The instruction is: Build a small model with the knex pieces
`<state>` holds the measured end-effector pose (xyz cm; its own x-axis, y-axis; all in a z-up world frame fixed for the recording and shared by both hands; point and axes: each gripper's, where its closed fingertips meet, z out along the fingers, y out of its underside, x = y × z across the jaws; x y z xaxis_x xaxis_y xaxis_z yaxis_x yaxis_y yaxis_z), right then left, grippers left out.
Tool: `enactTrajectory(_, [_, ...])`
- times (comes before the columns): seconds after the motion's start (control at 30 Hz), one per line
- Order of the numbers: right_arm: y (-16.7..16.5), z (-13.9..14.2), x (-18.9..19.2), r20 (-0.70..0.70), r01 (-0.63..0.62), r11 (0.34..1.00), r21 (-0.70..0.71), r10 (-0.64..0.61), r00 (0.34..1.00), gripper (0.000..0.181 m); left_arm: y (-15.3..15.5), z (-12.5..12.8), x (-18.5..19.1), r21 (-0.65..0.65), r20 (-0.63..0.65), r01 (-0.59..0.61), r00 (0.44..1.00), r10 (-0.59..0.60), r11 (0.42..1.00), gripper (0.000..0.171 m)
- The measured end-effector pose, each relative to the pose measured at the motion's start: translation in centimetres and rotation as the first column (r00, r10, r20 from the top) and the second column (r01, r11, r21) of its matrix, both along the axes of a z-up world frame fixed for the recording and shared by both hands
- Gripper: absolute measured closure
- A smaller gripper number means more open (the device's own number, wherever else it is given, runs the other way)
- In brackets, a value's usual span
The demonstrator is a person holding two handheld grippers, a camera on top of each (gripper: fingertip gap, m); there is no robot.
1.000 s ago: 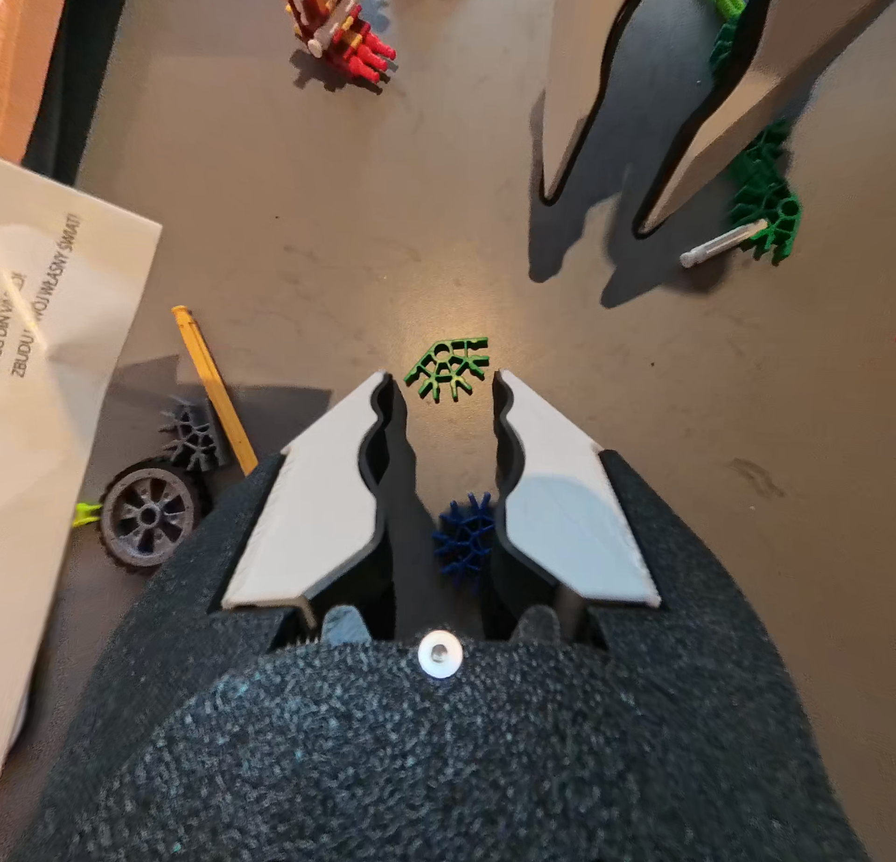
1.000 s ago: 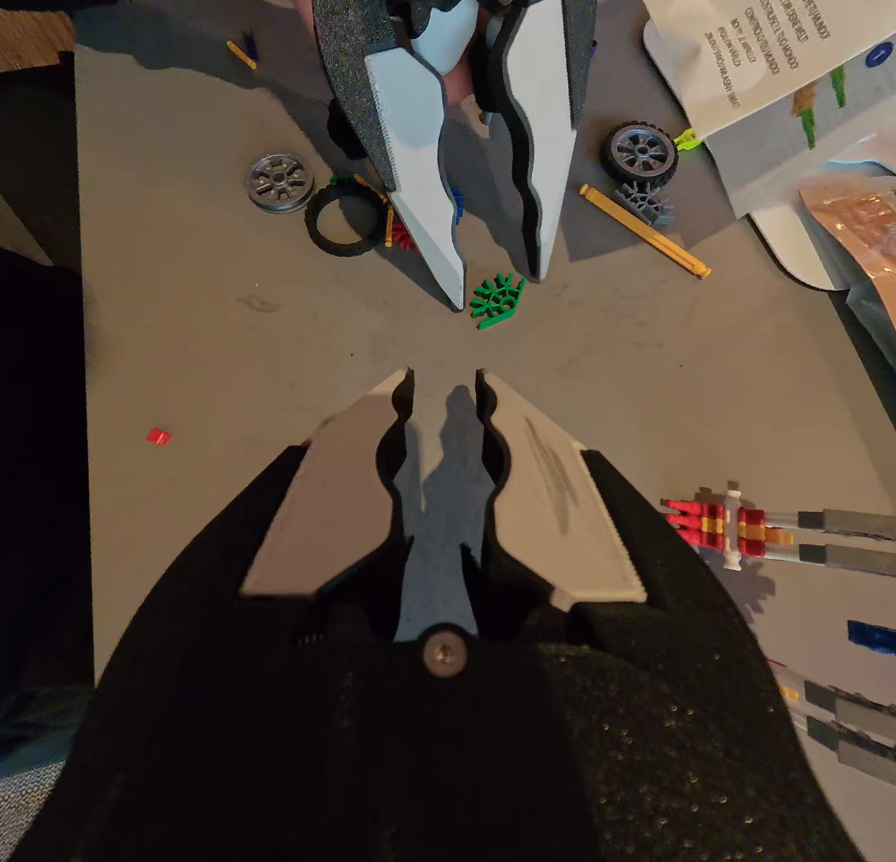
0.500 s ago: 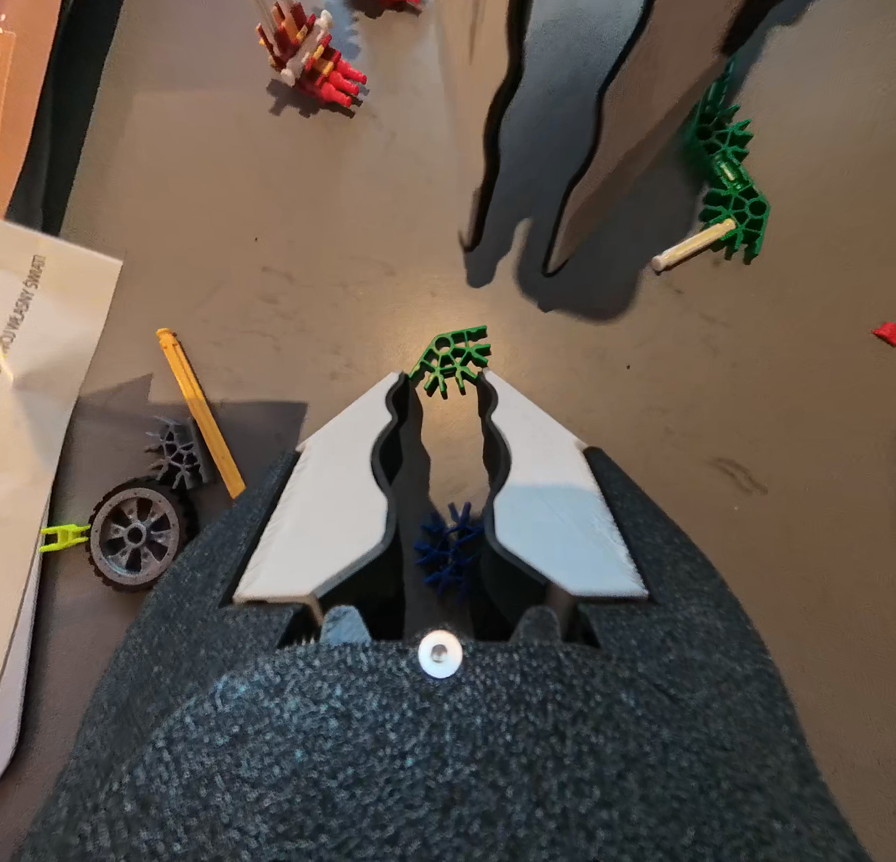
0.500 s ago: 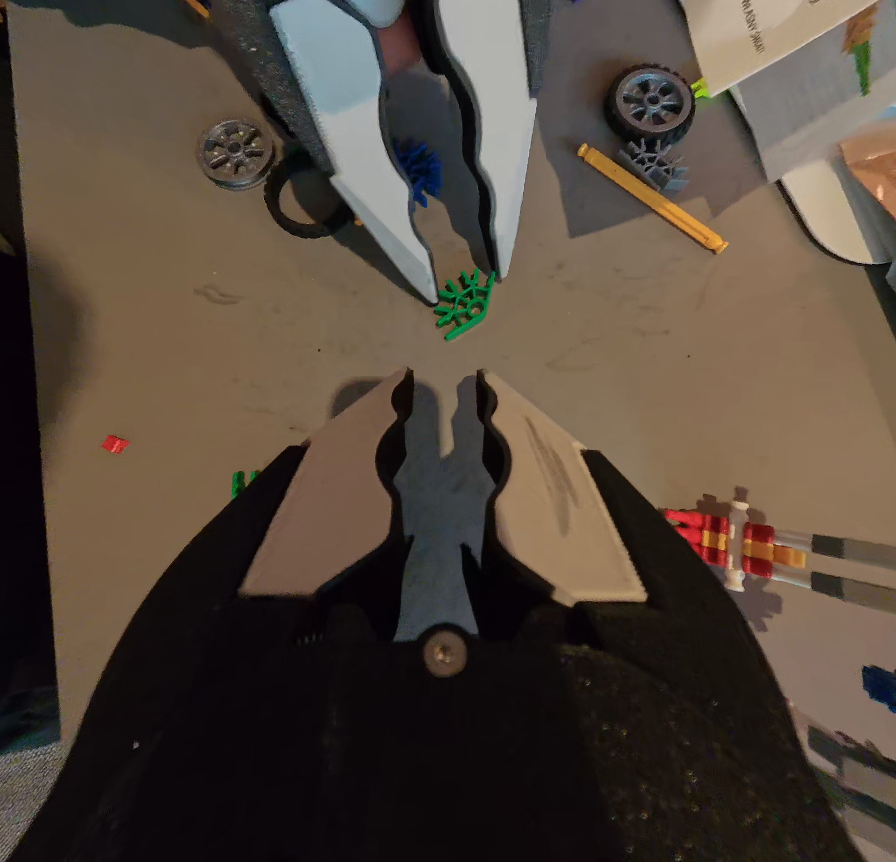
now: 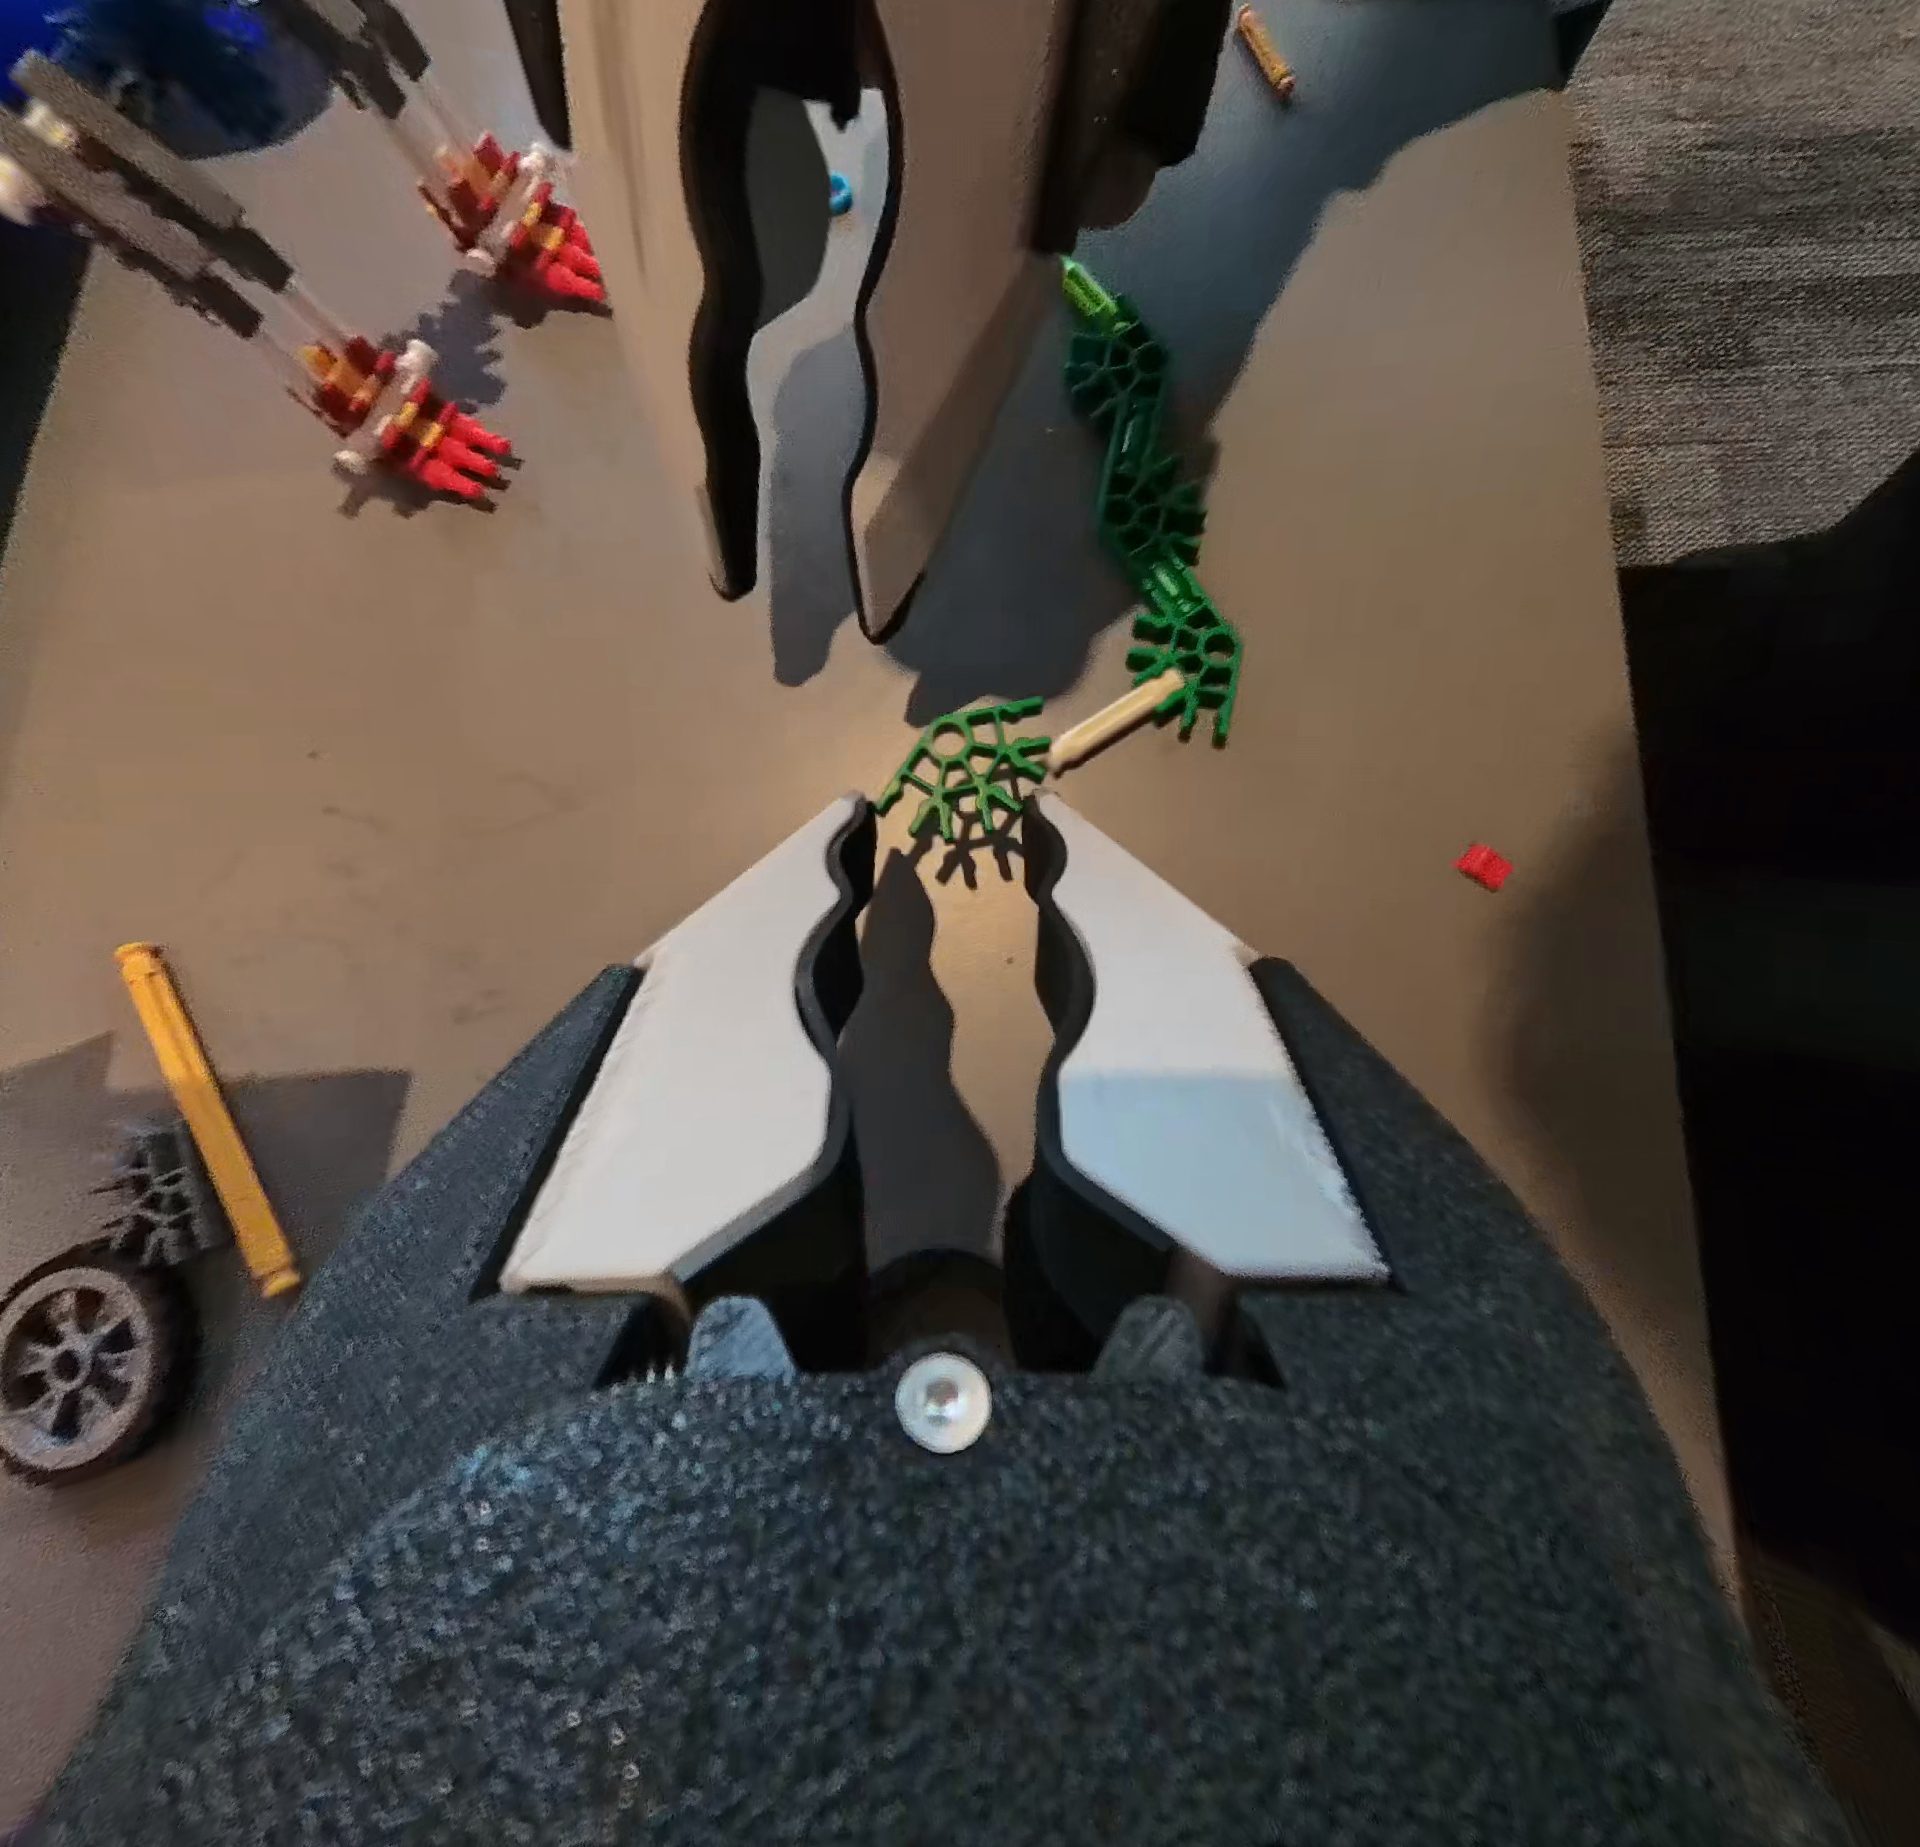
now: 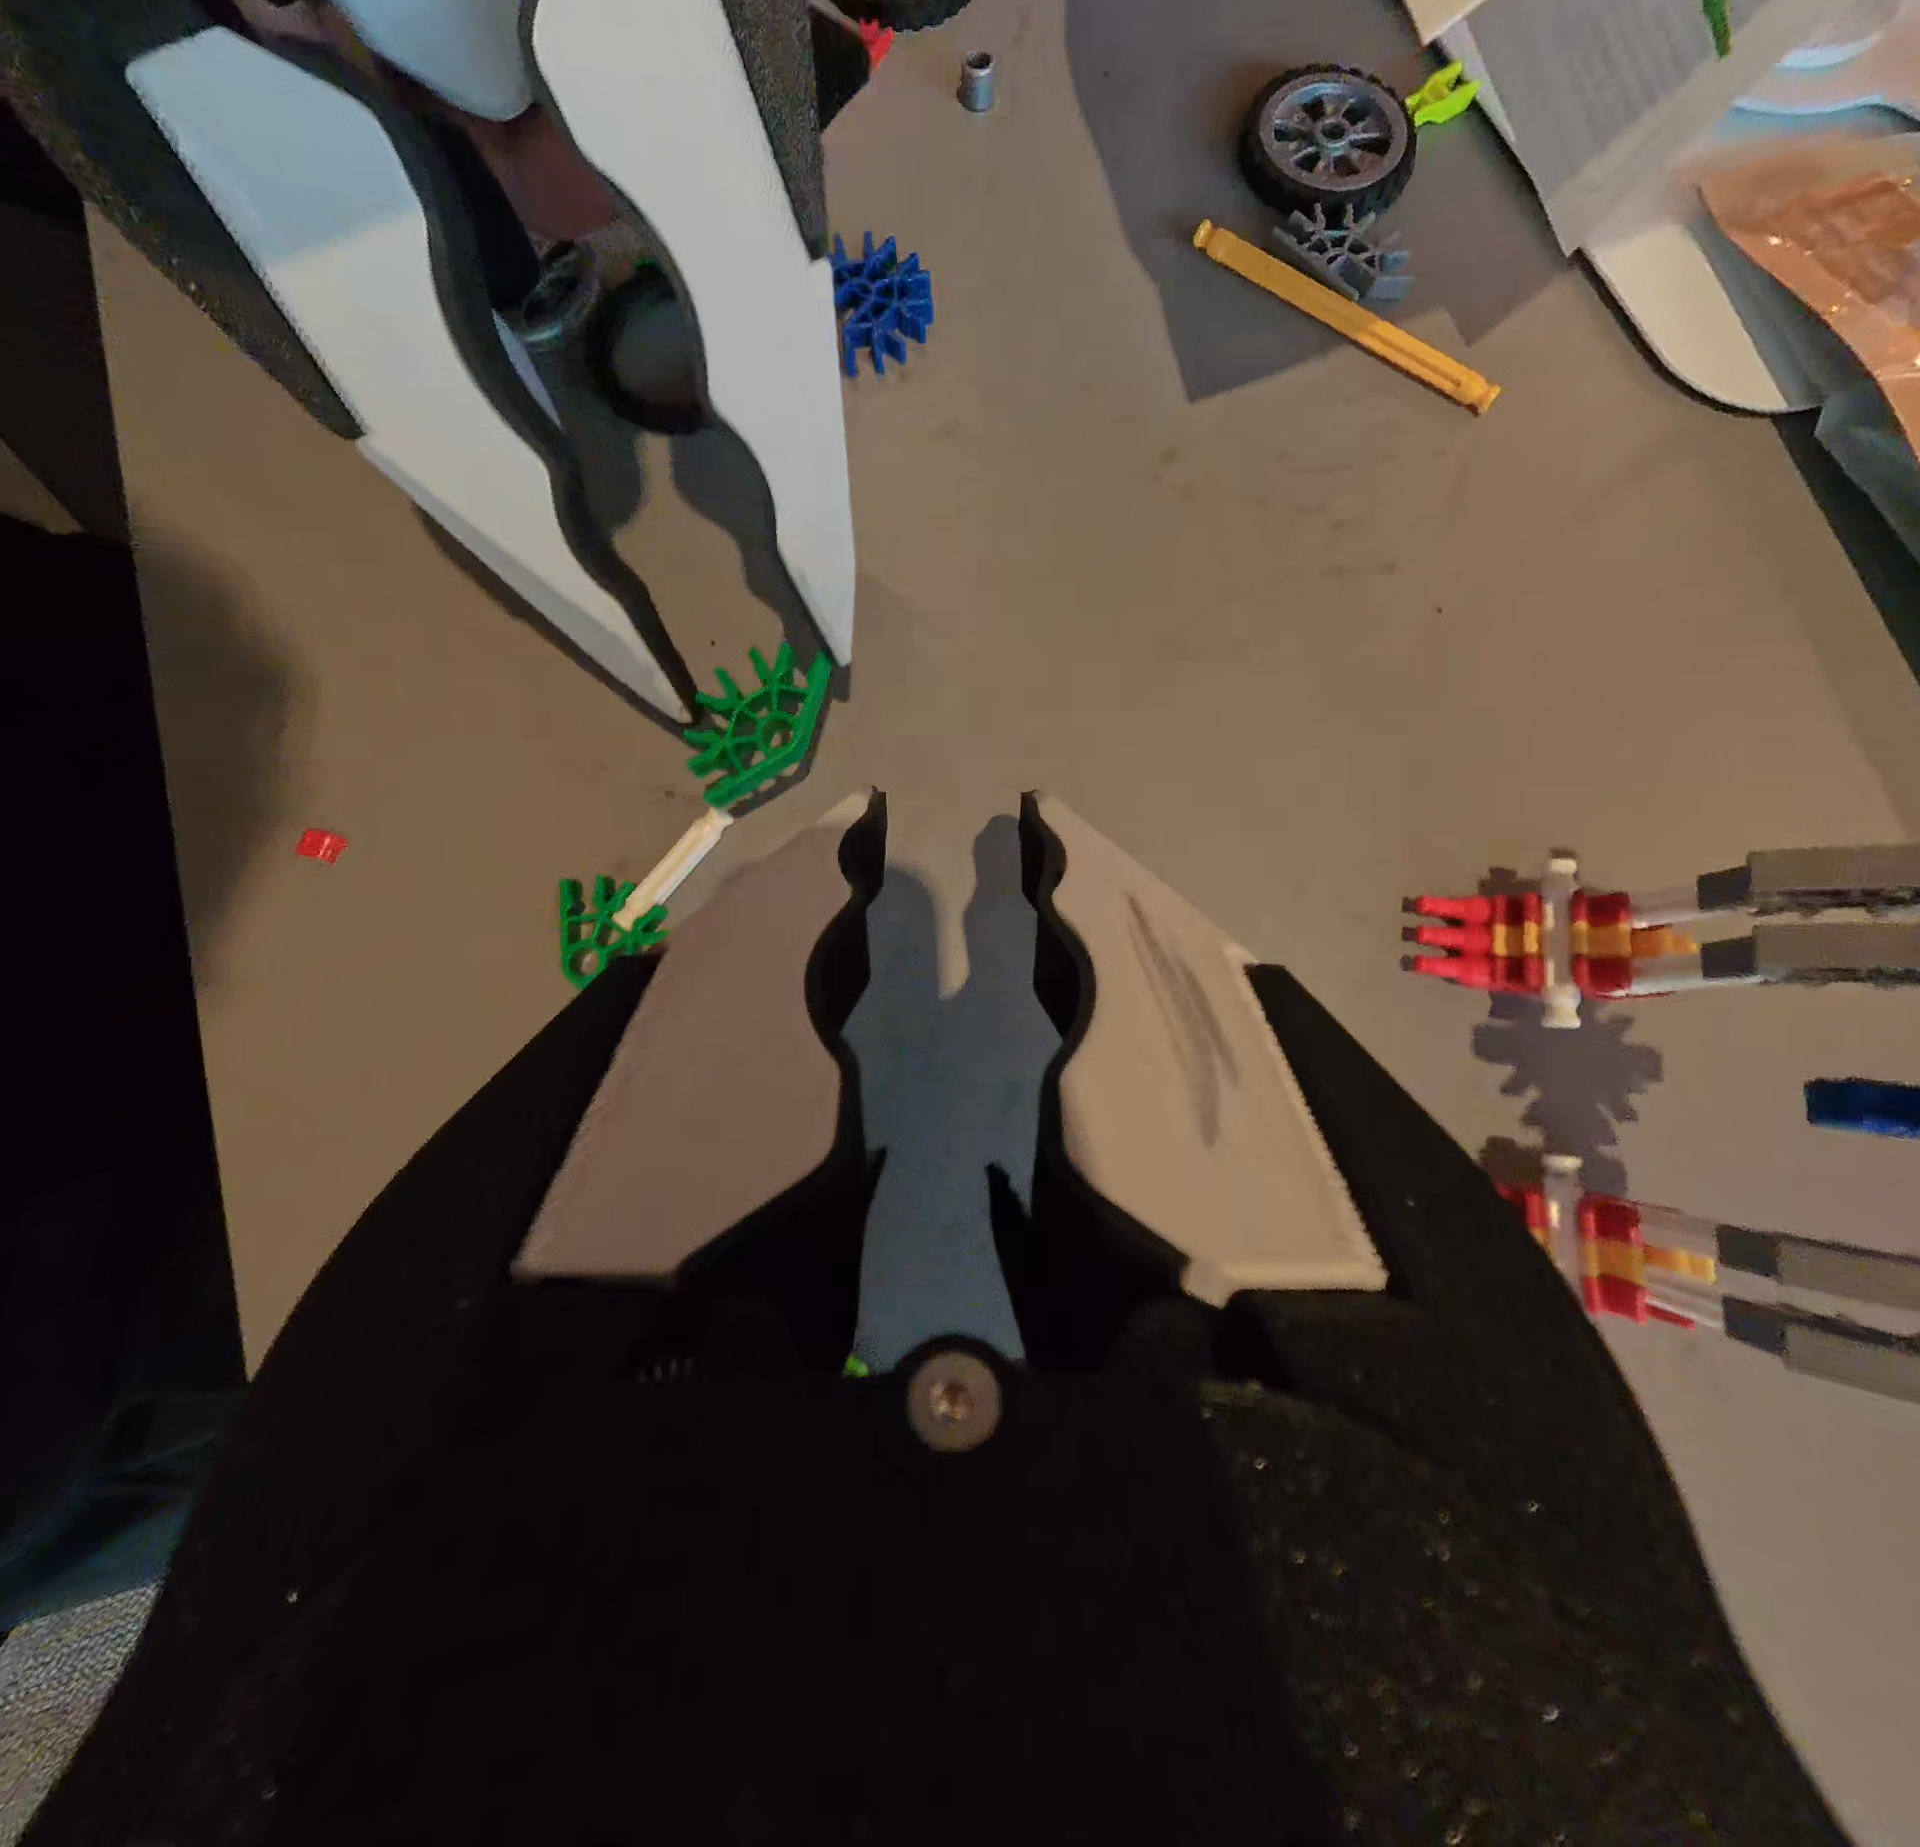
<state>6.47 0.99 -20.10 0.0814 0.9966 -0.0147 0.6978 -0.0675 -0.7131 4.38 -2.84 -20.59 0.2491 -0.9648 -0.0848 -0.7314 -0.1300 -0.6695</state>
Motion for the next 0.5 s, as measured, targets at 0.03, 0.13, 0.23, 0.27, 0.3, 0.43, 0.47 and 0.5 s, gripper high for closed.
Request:
enactTrajectory(0.03, [-0.2,-0.1,0.1,-0.001,0.000,1.000,-0.003,0.000,1.000,0.156,-0.3,-0.2,0.3,-0.008,0.000,-0.001,1.000,0.001,1.000,0.144])
enactTrajectory(0.13, [-0.9,-0.4,0.3,0.002,-0.009,1.000,-0.008,0.009,1.000,0.156,-0.8,-0.7,0.7,-0.013,-0.014,-0.016,1.000,0.016,1.000,0.144])
enactTrajectory(0.23, [-1.6,-0.4,0.2,-0.007,-0.022,1.000,-0.011,0.022,1.000,0.156,-0.9,-1.1,0.6,0.008,-0.043,-0.032,0.999,0.033,0.999,0.143])
enactTrajectory(0.27, [-1.8,-0.4,0.2,-0.010,-0.026,1.000,-0.013,0.026,1.000,0.156,-1.1,-1.1,0.6,-0.002,-0.036,-0.036,0.999,0.036,0.999,0.144])
enactTrajectory(0.3, [-2.1,-0.4,0.1,-0.011,-0.032,0.999,-0.015,0.032,0.999,0.156,-1.2,-1.1,0.7,-0.006,-0.031,-0.043,0.999,0.043,0.999,0.144])
enactTrajectory(0.43, [-2.8,-0.6,-0.1,-0.013,-0.052,0.999,-0.015,0.051,0.999,0.156,-1.0,-1.3,0.5,0.013,-0.039,-0.072,0.997,0.073,0.997,0.144])
enactTrajectory(0.47, [-3.0,-0.7,-0.2,-0.011,-0.058,0.998,-0.016,0.058,0.998,0.157,-0.9,-1.2,0.4,0.016,-0.040,-0.077,0.996,0.078,0.997,0.144])
enactTrajectory(0.5, [-3.1,-0.7,-0.2,-0.007,-0.066,0.998,-0.014,0.066,0.998,0.157,-1.0,-1.3,0.4,0.012,-0.044,-0.081,0.996,0.082,0.997,0.144])
